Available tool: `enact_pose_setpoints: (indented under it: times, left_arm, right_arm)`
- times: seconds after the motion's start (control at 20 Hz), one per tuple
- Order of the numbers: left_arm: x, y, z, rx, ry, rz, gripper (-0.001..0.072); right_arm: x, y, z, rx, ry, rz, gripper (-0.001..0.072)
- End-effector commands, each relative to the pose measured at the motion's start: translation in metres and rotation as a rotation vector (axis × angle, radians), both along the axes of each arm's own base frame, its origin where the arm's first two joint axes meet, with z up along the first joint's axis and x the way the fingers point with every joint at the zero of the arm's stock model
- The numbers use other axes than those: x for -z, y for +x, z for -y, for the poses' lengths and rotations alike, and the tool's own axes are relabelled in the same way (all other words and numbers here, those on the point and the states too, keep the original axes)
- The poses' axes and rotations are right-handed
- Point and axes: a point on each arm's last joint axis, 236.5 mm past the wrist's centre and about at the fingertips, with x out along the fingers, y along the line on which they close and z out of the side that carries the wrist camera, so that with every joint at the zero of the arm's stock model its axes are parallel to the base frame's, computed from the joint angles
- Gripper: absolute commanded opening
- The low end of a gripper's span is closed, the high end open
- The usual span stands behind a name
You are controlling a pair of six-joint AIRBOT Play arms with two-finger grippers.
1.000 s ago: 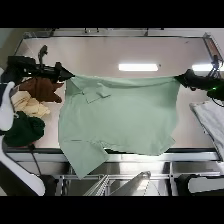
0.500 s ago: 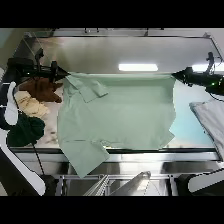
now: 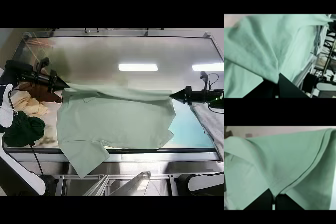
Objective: Fold the shirts.
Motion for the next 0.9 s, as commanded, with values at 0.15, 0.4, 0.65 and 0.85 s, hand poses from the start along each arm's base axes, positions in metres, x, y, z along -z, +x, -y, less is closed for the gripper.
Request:
enact_pose_setpoints:
  times: [0.15, 0.4, 0.65, 0.85]
  left_arm:
    - [0.053, -0.081, -0.036, 0.007, 0.134, -0.256, 0.0021]
    - [0.074, -0.084, -0.038, -0.052, 0.147, -0.276, 0.0019]
    - [0.077, -0.079, -0.036, -0.052, 0.158, -0.252, 0.002]
    - [0.052, -0.084, -0.029, 0.001, 0.088, -0.263, 0.0707]
  right_arm:
    - [0.025, -0.025, 0.001, -0.023, -0.045, -0.086, 0.0015]
    - [0.031, -0.03, 0.003, -0.02, -0.061, -0.128, 0.0016]
    - [0.031, -0.03, 0.002, -0.019, -0.058, -0.134, 0.0069]
    - [0.024, -0.048, 0.014, -0.039, -0.09, -0.211, 0.0296]
